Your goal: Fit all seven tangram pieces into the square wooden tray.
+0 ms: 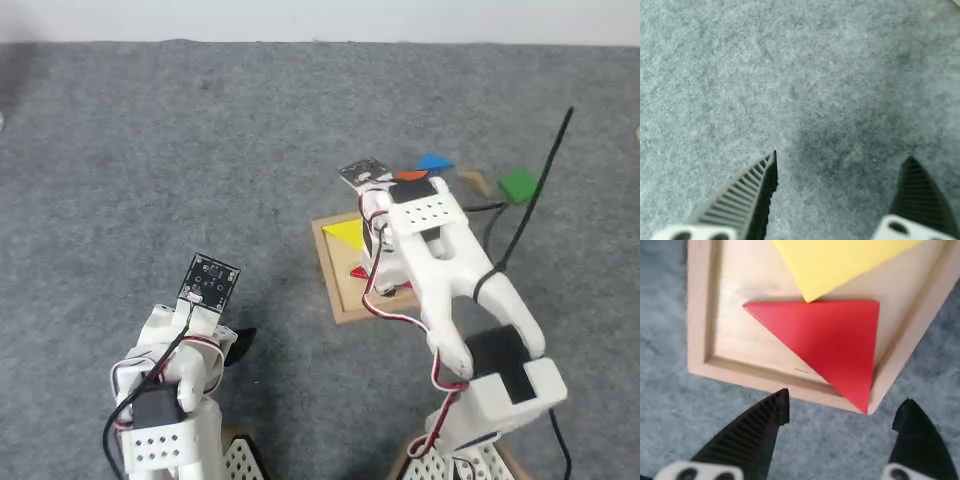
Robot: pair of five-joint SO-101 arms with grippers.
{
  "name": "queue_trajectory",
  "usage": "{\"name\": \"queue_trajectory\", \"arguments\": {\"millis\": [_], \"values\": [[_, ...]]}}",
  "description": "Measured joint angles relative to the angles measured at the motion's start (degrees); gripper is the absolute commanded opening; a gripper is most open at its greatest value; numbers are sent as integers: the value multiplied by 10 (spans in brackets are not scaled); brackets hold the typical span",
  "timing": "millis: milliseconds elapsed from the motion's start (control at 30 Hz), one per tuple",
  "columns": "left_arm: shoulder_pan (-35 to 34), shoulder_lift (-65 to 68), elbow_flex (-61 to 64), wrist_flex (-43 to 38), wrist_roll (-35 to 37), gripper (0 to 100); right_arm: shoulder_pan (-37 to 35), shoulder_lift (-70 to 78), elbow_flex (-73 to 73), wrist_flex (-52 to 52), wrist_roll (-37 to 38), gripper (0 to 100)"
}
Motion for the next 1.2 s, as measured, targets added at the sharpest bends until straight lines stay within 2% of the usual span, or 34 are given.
{"name": "queue_trajectory", "arguments": {"millis": [100, 400, 533, 967, 1200], "values": [[0, 0, 0, 0, 0, 368, 18, 5, -1, -10, 0, 340], [0, 0, 0, 0, 0, 368, 158, 44, -33, -64, 8, 340], [0, 0, 0, 0, 0, 368, 185, 44, -41, -88, 11, 340], [0, 0, 0, 0, 0, 368, 179, 149, -63, -103, 28, 340], [0, 0, 0, 0, 0, 368, 121, 121, -45, -82, 29, 340]]}}
